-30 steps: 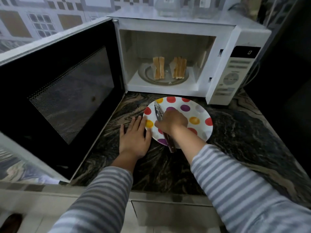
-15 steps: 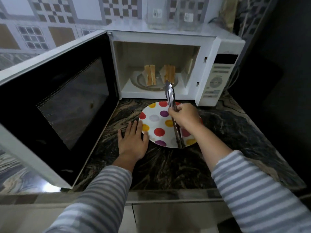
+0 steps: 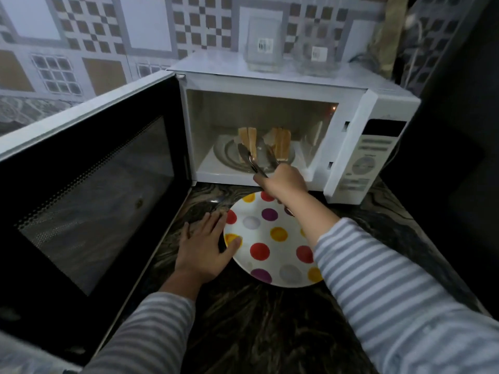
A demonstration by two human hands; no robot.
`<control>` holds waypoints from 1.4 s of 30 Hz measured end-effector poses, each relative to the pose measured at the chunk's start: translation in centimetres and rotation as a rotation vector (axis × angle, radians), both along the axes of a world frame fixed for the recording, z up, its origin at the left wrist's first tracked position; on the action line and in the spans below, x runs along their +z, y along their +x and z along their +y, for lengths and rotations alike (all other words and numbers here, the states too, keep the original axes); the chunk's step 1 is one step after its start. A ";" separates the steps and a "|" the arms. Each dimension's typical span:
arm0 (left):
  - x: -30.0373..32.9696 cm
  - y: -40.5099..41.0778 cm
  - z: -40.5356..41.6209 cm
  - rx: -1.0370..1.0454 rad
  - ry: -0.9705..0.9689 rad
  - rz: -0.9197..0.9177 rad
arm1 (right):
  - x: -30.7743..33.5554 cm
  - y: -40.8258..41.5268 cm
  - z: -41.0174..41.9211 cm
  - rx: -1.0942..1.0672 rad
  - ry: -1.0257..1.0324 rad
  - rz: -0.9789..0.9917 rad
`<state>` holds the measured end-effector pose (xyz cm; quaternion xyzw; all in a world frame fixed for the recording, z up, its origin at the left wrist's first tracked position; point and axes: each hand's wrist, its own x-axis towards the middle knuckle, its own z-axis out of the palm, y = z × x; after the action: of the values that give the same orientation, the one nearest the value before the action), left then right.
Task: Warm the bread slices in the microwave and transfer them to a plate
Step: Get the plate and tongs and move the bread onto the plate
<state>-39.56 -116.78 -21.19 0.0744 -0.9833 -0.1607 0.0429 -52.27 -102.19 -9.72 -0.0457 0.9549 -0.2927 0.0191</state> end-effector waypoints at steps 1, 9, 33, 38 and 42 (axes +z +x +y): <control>-0.1 -0.1 0.0 -0.001 -0.001 0.005 | 0.2 -0.9 -0.7 0.015 0.005 0.002; -0.3 -0.3 -0.2 0.004 -0.009 0.038 | -0.2 -6.9 -5.3 0.021 0.002 -0.030; 0.7 -0.6 0.1 0.011 -0.066 -0.071 | -3.4 7.3 5.6 0.071 0.135 0.057; 0.6 -0.2 0.3 0.017 -0.096 -0.073 | -5.8 12.1 7.0 0.055 0.201 -0.019; 0.4 -0.3 0.3 0.015 -0.107 -0.079 | -6.5 13.7 7.1 0.050 0.233 -0.010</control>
<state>-39.82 -116.49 -20.76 0.0857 -0.9908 -0.1043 0.0091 -38.54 -95.14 -16.20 -0.0655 0.9810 -0.1792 0.0362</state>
